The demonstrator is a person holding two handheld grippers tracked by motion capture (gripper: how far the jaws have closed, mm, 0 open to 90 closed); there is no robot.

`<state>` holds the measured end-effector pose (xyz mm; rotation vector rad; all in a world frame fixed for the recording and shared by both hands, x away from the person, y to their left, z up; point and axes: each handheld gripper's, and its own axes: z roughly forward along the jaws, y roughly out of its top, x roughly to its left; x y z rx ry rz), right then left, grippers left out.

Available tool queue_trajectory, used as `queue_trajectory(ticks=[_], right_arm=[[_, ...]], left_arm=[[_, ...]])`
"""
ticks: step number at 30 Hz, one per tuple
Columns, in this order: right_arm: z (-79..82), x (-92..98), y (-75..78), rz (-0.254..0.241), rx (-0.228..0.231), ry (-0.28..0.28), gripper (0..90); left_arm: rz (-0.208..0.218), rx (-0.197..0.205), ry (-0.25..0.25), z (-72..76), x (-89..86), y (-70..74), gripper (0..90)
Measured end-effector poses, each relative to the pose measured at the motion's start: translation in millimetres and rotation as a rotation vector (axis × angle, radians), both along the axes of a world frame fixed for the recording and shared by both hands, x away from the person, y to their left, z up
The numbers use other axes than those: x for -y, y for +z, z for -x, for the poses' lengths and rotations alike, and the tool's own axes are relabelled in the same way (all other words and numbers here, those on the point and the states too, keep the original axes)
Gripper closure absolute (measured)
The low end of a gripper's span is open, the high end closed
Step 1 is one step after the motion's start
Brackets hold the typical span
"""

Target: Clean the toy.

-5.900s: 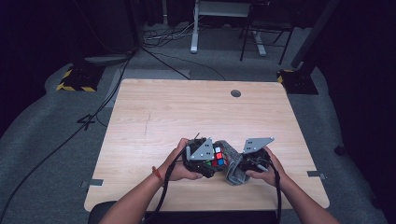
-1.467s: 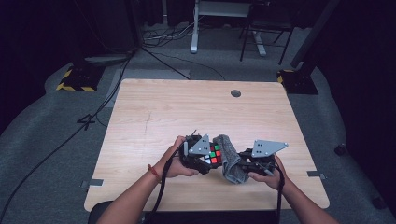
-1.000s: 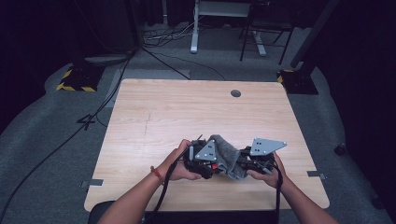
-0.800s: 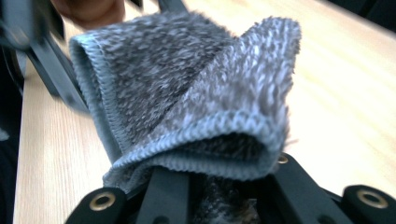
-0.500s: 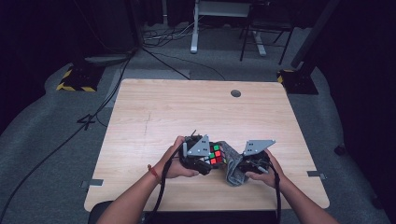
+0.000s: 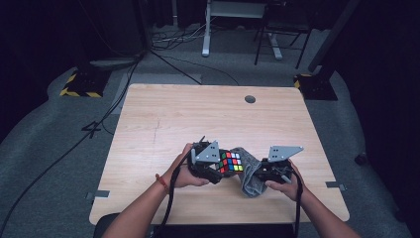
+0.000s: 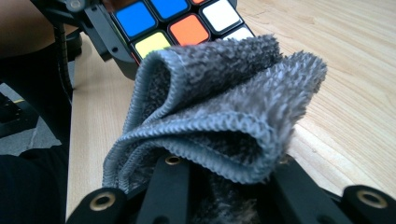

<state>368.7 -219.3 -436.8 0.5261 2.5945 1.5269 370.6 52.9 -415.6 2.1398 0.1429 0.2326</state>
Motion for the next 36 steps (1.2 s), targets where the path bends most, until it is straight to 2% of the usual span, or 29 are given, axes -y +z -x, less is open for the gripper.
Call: queue_trajectory(ticks=[2,6,7,9,12,15,16,18,21,25,27,29,30,34,36], right_arm=[[0.0,1.1,1.3,-0.002,0.002,-0.009,79.4],[0.6,1.2,1.0,0.014,0.015,-0.014,79.4],[0.5,0.9,0.2,0.025,0.019,-0.016,79.4],[0.2,0.5,-1.0,0.032,0.022,-0.022,79.4],[1.2,1.2,1.8,0.009,0.029,-0.023,79.4],[4.4,0.1,5.4,0.018,0.054,-0.020,79.4],[4.6,-0.5,5.2,0.028,0.061,-0.024,79.4],[4.7,-1.0,5.1,0.036,0.073,-0.038,79.3],[4.4,-1.7,6.1,0.055,0.087,-0.059,79.2],[-0.1,-4.1,-1.3,0.116,0.062,-0.073,79.2],[-1.3,-5.6,-5.0,0.139,0.042,-0.062,79.2],[-2.0,-7.7,-7.8,0.166,0.024,-0.037,79.2],[-1.7,-8.9,-9.0,0.176,0.022,-0.026,79.2],[0.1,-11.2,-10.2,0.187,0.010,0.010,79.2],[1.8,-11.6,-9.3,0.192,0.010,0.026,79.1]], left_arm=[[-0.017,0.001,0.003,-0.4,0.9,-1.3,32.9],[-0.072,0.026,0.005,-0.1,4.5,-7.4,33.0],[-0.076,0.017,0.011,-0.9,5.6,-9.5,33.0],[-0.112,0.020,0.013,-2.0,7.7,-13.8,33.1],[-0.163,0.019,0.010,-2.6,13.0,-21.5,33.1],[-0.188,0.023,0.011,-1.4,17.1,-25.0,33.4],[-0.185,0.036,0.012,-0.4,17.9,-25.3,33.5],[-0.177,0.032,0.016,-0.7,16.9,-23.7,33.7],[-0.139,0.028,0.009,-0.7,13.6,-18.1,33.8],[-0.103,0.043,0.009,1.5,10.7,-8.2,33.9],[-0.087,0.052,0.016,1.9,7.9,-4.6,33.9],[-0.076,0.043,0.022,1.2,5.5,-2.2,33.9],[-0.072,0.057,0.031,0.7,4.3,-1.2,33.9],[-0.066,0.048,0.056,-3.4,-0.1,-0.3,33.9],[-0.067,0.042,0.053,-5.5,-1.7,-0.8,33.9]])
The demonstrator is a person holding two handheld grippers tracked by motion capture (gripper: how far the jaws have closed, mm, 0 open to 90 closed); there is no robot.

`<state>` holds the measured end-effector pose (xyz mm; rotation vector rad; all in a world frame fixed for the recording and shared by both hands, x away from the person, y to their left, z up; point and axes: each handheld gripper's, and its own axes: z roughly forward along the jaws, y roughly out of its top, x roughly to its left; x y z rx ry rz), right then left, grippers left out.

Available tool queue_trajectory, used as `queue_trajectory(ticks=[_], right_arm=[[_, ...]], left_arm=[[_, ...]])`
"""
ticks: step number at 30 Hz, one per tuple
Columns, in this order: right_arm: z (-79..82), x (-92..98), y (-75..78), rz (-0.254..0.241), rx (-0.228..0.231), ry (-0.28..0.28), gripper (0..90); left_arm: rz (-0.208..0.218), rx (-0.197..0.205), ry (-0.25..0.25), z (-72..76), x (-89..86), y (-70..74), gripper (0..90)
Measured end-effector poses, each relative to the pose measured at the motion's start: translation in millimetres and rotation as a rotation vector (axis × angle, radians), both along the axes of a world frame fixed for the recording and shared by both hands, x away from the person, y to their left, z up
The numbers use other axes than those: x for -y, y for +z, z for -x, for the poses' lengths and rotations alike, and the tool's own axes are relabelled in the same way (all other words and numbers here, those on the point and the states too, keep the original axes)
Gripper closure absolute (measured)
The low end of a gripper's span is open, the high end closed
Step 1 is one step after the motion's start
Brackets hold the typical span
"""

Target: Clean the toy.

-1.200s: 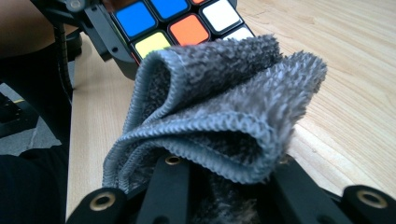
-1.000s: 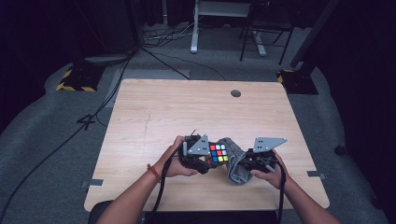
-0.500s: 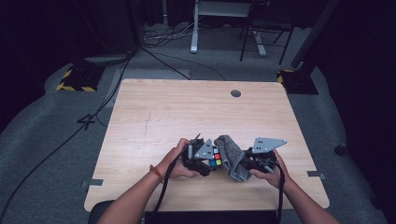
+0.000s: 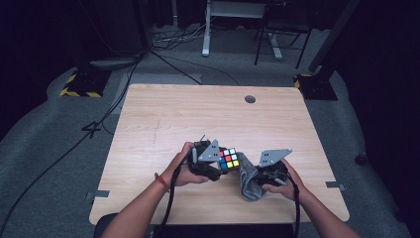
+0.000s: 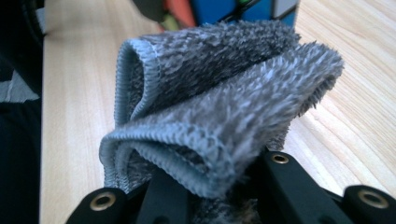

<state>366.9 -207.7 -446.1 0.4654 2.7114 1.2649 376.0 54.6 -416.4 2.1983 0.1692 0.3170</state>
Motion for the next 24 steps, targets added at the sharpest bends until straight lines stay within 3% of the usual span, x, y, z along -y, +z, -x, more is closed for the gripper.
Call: queue_trajectory(ticks=[4,7,9,12,14,18,23,24], right_arm=[[2.1,3.7,8.8,-0.054,0.044,-0.026,79.0],[2.0,9.9,18.4,-0.113,0.084,-0.072,78.9],[1.2,12.1,20.3,-0.127,0.092,-0.092,78.9],[-2.1,13.8,18.0,-0.114,0.090,-0.118,78.8],[-4.7,12.7,15.9,-0.095,0.088,-0.132,78.7],[-13.9,6.5,0.0,-0.006,0.042,-0.133,78.5],[-18.7,5.5,-14.8,0.058,0.003,-0.132,77.2],[-19.2,6.1,-16.3,0.075,-0.001,-0.132,76.7]], left_arm=[[-0.014,-0.017,-0.021,1.2,2.4,-3.6,33.9],[-0.039,-0.029,-0.061,6.6,12.2,-8.6,33.9],[-0.048,-0.028,-0.081,10.4,18.0,-10.1,33.9],[-0.034,-0.049,-0.108,12.7,20.6,-10.9,33.9],[-0.042,-0.042,-0.103,13.3,22.5,-12.3,33.9],[-0.070,-0.049,-0.091,9.1,23.1,-20.3,33.9],[-0.064,-0.100,-0.074,0.2,19.1,-32.6,33.8],[-0.074,-0.094,-0.074,-0.7,19.6,-34.4,33.8]])
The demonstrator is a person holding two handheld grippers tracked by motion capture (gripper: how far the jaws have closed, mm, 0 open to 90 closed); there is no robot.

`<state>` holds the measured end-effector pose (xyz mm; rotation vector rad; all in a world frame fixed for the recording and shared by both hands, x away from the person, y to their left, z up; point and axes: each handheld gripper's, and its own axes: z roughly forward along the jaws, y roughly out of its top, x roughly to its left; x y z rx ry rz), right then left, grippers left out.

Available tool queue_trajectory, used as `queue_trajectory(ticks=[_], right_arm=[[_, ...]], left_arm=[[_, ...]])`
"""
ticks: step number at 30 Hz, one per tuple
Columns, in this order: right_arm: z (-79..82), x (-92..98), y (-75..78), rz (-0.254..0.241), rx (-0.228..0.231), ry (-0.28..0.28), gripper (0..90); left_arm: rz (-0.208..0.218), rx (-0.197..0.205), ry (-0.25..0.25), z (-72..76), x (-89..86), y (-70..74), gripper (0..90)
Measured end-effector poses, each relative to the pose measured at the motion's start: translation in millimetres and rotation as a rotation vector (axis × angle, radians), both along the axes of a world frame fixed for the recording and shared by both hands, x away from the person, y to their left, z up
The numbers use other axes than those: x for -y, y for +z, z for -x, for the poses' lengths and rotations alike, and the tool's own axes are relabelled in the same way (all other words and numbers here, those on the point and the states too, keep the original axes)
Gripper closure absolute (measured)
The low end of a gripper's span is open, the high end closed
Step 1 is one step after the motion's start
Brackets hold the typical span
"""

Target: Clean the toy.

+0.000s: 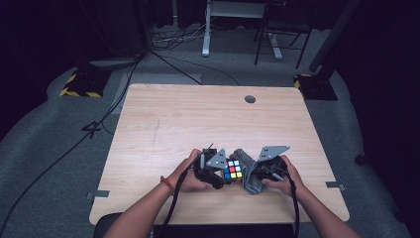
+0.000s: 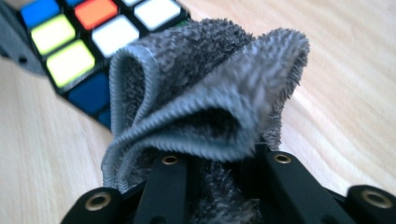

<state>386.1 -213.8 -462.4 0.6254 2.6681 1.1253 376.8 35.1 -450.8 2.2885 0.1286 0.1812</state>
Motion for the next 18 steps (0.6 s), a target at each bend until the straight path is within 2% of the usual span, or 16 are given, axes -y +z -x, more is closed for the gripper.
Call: queue_trajectory(ticks=[4,9,15,18], right_arm=[[-5.0,6.9,-4.4,0.021,-0.026,0.000,75.1],[-8.4,13.6,-7.6,0.045,-0.032,-0.005,72.5],[-10.1,16.9,-7.9,0.038,-0.038,-0.011,68.5],[-10.0,17.1,-7.4,0.037,-0.033,-0.012,67.4]], left_arm=[[-0.029,-0.002,0.002,0.6,2.1,-5.8,33.7],[-0.045,-0.010,0.008,1.2,3.3,-10.5,33.6],[-0.047,-0.046,0.015,-1.1,0.0,-12.5,33.2],[-0.064,-0.042,0.010,-1.4,-0.8,-14.1,33.1]])
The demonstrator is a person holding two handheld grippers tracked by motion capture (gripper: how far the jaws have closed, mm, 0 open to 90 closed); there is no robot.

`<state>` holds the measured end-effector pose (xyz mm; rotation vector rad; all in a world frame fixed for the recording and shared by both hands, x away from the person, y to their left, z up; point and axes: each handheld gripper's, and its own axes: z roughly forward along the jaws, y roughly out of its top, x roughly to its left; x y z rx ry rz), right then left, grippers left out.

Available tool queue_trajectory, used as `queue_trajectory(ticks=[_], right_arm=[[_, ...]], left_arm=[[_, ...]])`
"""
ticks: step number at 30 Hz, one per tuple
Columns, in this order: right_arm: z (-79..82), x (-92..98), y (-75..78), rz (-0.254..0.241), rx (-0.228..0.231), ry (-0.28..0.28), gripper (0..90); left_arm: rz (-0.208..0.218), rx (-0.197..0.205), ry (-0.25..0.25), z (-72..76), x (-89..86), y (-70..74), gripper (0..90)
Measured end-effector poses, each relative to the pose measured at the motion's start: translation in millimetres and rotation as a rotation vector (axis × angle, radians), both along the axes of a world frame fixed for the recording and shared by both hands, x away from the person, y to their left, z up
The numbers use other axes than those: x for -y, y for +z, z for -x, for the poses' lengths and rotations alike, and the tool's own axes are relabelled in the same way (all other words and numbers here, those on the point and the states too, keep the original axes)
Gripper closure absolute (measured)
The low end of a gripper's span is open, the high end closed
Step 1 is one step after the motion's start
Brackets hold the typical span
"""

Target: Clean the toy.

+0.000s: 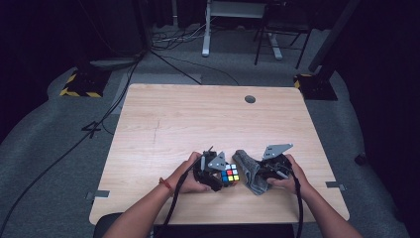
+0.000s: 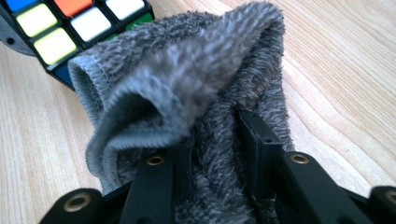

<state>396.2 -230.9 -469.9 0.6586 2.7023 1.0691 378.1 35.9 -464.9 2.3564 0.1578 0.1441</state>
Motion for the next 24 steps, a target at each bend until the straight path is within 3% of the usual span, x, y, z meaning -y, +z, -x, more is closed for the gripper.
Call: queue_trajectory(ticks=[16,21,24], right_arm=[[-0.6,2.9,2.5,-0.005,0.008,-0.023,57.7],[1.5,6.6,11.1,-0.018,0.034,-0.031,51.4],[3.0,10.3,21.4,-0.040,0.060,-0.035,47.6]], left_arm=[[-0.011,-0.014,0.017,-0.1,-6.4,-1.6,31.5],[-0.036,-0.020,0.020,2.7,-13.9,-1.2,27.6],[-0.028,-0.035,0.017,3.5,-20.1,-0.1,26.4]])
